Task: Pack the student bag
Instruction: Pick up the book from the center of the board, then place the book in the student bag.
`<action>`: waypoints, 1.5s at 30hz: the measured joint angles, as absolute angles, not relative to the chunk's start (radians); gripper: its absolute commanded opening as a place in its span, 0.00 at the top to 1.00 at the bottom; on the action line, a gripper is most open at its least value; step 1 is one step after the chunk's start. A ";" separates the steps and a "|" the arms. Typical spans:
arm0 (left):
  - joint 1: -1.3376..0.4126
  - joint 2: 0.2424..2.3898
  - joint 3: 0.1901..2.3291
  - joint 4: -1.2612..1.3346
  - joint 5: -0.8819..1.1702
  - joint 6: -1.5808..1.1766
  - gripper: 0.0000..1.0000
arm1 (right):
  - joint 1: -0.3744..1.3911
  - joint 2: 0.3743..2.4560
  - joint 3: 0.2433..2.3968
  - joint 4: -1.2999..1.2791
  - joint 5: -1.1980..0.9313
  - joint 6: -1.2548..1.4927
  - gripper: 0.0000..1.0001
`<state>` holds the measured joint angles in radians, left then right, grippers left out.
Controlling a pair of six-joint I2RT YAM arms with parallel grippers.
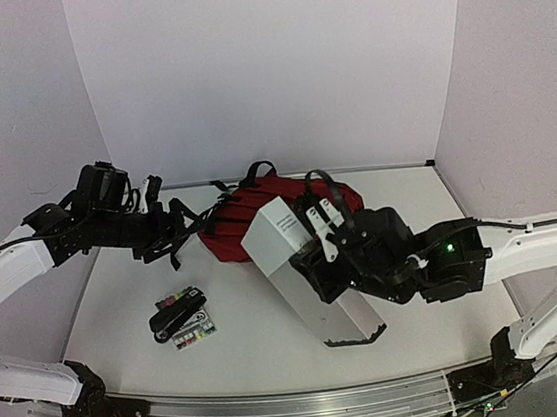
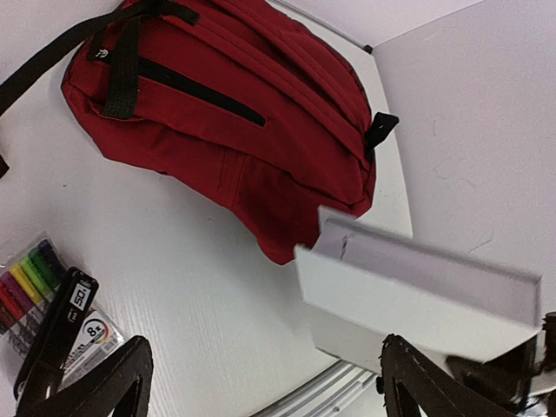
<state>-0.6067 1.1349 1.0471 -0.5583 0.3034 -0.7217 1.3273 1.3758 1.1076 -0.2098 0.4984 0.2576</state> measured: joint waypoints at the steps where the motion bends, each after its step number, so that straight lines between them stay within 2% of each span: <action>1: -0.607 1.150 1.060 -0.573 0.299 -0.702 0.09 | 1.294 1.363 1.108 -0.210 0.482 0.264 0.76; 5: -0.608 1.241 1.136 -0.593 0.313 -0.607 0.20 | 1.147 1.316 1.108 -0.210 0.422 0.278 0.78; 7: -0.615 1.294 1.175 -0.578 0.337 -0.551 0.21 | 1.076 1.289 1.109 -0.211 0.400 0.279 0.79; 12: -0.740 1.481 1.357 -0.582 0.310 -0.387 0.19 | 0.909 1.233 1.153 -0.223 0.317 0.287 0.82; 19: -0.917 1.747 1.600 -0.562 0.162 -0.188 0.11 | 0.603 1.208 1.191 -0.220 0.222 0.312 0.87; 22: -0.957 1.837 1.647 -0.549 0.078 -0.131 0.02 | 0.498 1.220 1.191 -0.225 0.195 0.325 0.88; 26: -0.992 1.942 1.687 -0.523 -0.024 -0.079 0.00 | 0.439 1.237 1.174 -0.223 0.161 0.341 0.88; 40: -1.073 2.230 1.925 -0.499 -0.195 0.085 0.01 | 0.436 1.217 1.055 -0.220 0.121 0.374 0.89; 41: -1.077 2.238 1.926 -0.499 -0.207 0.094 0.03 | 0.436 1.210 1.050 -0.220 0.121 0.375 0.89; 42: -1.080 2.247 1.928 -0.500 -0.223 0.102 0.10 | 0.436 1.203 1.045 -0.220 0.121 0.378 0.89; 45: -1.084 2.279 1.947 -0.506 -0.293 0.115 0.47 | 0.436 1.185 1.036 -0.218 0.119 0.387 0.89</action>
